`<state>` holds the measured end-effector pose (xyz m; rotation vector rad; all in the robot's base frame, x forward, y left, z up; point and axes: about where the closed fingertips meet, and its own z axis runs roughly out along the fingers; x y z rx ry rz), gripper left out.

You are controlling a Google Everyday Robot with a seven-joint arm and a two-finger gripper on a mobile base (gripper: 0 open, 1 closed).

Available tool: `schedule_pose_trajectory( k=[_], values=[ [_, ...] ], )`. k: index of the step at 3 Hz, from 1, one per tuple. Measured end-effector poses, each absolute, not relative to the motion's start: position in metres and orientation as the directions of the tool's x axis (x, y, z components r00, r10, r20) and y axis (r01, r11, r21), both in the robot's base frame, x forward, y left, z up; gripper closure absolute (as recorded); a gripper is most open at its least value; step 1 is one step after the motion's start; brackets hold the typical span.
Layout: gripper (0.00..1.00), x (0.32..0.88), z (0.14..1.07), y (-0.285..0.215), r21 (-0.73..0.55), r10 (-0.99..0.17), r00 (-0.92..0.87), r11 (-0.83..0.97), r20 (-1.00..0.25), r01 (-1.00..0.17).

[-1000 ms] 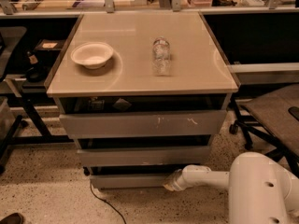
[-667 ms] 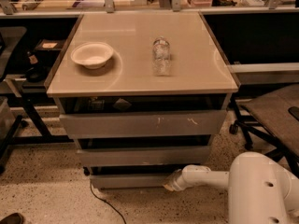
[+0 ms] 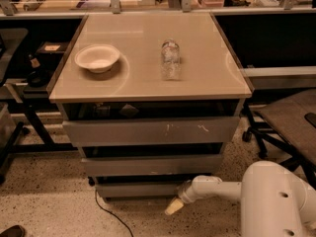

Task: Close bottom drawer

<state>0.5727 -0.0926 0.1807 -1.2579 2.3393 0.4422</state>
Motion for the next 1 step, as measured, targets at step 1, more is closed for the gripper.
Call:
schedule_pose_trajectory(
  k=[1],
  values=[
    [0.00, 0.5727, 0.1807, -0.0925, 0.068, -0.700, -0.486, 0.534, -0.523, -0.843]
  ],
)
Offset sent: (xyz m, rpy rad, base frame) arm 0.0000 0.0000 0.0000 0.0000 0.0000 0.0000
